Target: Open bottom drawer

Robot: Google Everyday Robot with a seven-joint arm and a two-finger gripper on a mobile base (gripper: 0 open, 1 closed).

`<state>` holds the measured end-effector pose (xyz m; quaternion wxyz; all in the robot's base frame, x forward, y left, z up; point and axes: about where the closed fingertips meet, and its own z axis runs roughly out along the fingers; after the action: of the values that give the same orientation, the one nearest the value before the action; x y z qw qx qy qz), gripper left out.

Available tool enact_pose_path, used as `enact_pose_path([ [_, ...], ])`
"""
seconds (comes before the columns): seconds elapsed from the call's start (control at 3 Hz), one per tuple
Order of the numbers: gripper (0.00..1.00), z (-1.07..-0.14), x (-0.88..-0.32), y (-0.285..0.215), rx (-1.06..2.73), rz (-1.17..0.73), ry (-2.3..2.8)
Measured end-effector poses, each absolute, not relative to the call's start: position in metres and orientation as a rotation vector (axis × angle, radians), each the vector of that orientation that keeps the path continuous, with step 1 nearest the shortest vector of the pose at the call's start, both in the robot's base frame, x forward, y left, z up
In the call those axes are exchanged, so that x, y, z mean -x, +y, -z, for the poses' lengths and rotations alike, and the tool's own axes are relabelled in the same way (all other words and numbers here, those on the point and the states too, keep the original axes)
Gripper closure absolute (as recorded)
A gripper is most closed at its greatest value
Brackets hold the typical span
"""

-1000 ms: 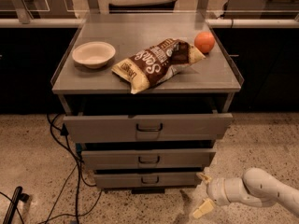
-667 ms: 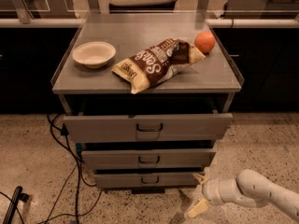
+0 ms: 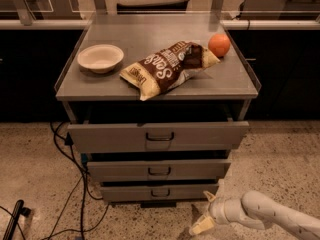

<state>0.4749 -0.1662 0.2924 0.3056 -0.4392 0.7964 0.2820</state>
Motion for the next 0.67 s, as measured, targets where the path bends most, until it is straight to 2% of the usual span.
enact_pose_path([
  [0.67,0.0,-0.254,-0.503,-0.135,1.184,-0.71,2.078],
])
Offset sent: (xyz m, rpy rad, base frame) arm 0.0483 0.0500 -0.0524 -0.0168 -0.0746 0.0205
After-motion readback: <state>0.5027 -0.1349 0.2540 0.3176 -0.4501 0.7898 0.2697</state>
